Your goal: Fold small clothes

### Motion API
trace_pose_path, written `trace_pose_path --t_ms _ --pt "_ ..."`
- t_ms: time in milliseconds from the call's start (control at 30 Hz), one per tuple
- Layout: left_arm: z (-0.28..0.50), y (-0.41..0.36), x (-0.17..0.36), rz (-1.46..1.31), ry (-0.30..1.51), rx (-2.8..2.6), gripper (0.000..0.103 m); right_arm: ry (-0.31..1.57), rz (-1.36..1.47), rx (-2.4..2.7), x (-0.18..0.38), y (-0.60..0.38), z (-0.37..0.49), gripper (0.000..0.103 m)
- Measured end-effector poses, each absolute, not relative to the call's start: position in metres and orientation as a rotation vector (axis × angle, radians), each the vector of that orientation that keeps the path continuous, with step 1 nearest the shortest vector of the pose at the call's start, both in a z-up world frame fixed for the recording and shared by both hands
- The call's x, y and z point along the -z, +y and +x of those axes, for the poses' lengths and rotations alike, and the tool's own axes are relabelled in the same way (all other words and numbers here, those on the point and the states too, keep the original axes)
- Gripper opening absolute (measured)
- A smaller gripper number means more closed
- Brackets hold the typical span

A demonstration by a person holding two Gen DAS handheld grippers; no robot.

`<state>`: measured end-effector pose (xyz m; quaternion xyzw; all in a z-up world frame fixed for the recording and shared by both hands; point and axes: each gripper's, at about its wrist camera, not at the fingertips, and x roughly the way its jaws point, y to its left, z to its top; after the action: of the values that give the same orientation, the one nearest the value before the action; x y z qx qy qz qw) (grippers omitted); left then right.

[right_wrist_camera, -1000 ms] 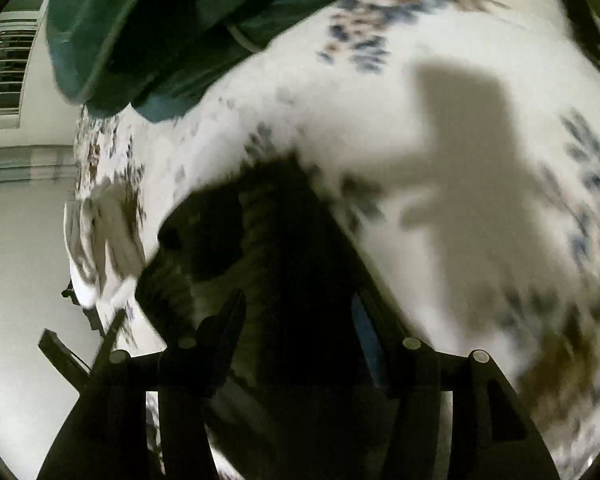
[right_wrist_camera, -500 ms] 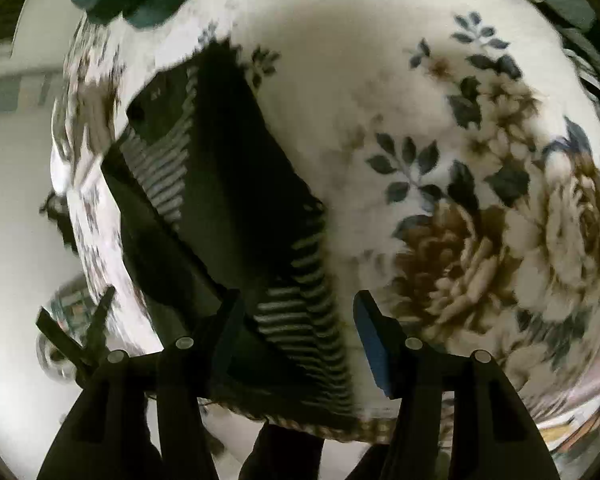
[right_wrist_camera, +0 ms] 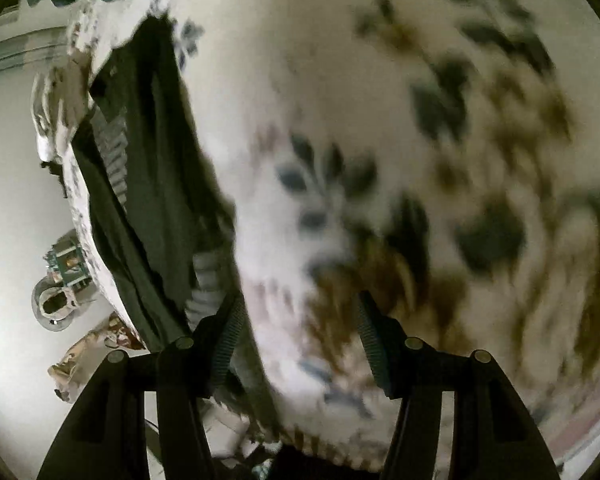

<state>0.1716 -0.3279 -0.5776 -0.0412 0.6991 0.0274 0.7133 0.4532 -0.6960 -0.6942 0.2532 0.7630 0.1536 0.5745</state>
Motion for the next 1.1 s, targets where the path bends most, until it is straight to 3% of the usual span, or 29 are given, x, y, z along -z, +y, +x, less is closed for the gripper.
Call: trace_pose_path --t_ms 33,67,100,200,267,533,567,600,633,833,1100 --pt "0.174 -0.337 0.583 -0.081 1.551 -0.04 0.093 1.771 0.611 -0.378 0.698 -0.693 0.468 0.059" --pt "0.178 -0.348 0.59 -0.067 1.551 -0.02 0.086 1.759 0.633 -0.394 0.702 -0.69 0.482 0.059" --pt "0.183 -0.357 0.597 -0.052 1.549 0.004 0.063 1.741 0.658 -0.407 0.707 -0.688 0.497 0.059" --pt "0.197 -0.373 0.607 0.03 1.523 0.003 0.018 1.677 0.73 -0.434 0.721 -0.672 0.558 0.059" --pt "0.202 -0.37 0.603 0.018 1.497 -0.019 0.009 1.654 0.744 -0.456 0.729 -0.657 0.594 0.059" --pt "0.203 -0.362 0.574 -0.048 1.433 -0.015 0.008 1.671 0.647 -0.565 0.75 -0.579 0.666 0.064" --pt "0.204 -0.361 0.57 -0.05 1.428 -0.018 0.008 1.664 0.616 -0.569 0.746 -0.574 0.667 0.056" --pt "0.206 -0.36 0.565 -0.059 1.42 -0.022 0.008 1.655 0.593 -0.577 0.744 -0.568 0.666 0.042" --pt "0.208 -0.357 0.56 -0.074 1.415 -0.028 0.008 1.656 0.539 -0.59 0.739 -0.562 0.666 0.006" --pt "0.2 -0.332 0.523 -0.157 1.349 -0.05 0.007 1.629 0.433 -0.538 0.7 -0.556 0.661 0.006" --pt "0.176 -0.242 0.469 -0.417 1.225 -0.11 0.007 1.572 0.325 -0.52 0.61 -0.5 0.655 0.006"
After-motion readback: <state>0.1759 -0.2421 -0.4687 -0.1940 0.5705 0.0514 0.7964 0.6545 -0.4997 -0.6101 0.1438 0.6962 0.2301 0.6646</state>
